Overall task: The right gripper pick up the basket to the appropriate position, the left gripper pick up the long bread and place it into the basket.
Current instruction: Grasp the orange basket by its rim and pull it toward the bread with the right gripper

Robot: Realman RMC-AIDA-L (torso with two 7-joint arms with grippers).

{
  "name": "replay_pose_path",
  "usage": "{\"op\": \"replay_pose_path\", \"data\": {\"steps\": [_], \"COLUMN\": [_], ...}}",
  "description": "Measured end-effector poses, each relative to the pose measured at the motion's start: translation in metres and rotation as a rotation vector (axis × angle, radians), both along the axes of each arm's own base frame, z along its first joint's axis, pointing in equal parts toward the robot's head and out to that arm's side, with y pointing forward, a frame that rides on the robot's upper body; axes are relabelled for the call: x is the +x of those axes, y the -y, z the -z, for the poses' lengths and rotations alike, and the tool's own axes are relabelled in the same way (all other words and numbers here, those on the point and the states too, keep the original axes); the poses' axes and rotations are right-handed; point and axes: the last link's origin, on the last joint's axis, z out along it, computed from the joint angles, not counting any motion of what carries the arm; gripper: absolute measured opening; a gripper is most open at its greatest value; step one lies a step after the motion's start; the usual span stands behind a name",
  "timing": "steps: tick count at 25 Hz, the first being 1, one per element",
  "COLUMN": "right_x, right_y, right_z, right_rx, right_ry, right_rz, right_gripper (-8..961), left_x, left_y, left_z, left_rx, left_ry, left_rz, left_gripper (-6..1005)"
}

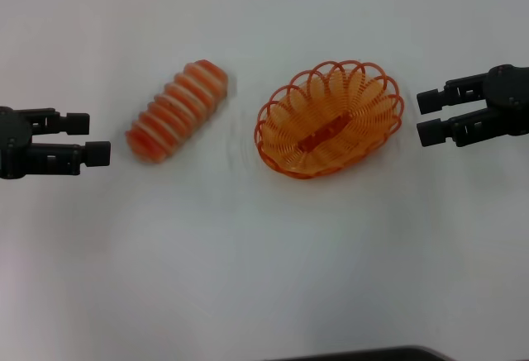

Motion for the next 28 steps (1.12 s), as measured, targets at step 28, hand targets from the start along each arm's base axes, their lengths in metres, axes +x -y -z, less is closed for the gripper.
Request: {"op": "replay_pose_path", "data": {"steps": [28], "right_x": [-0.081], "right_y": [-0.112], "right_z": [0.009], "right_rx": [0.122], "right_ry": [0.365], "right_rz": [0.188], "right_gripper": [832], "left_x": [0.0], "left_y": [0.0], "left_z": [0.0], "left_rx": [-0.002], "left_ry": [-0.005], "left_rz": [-0.001], "left_gripper": [860]}}
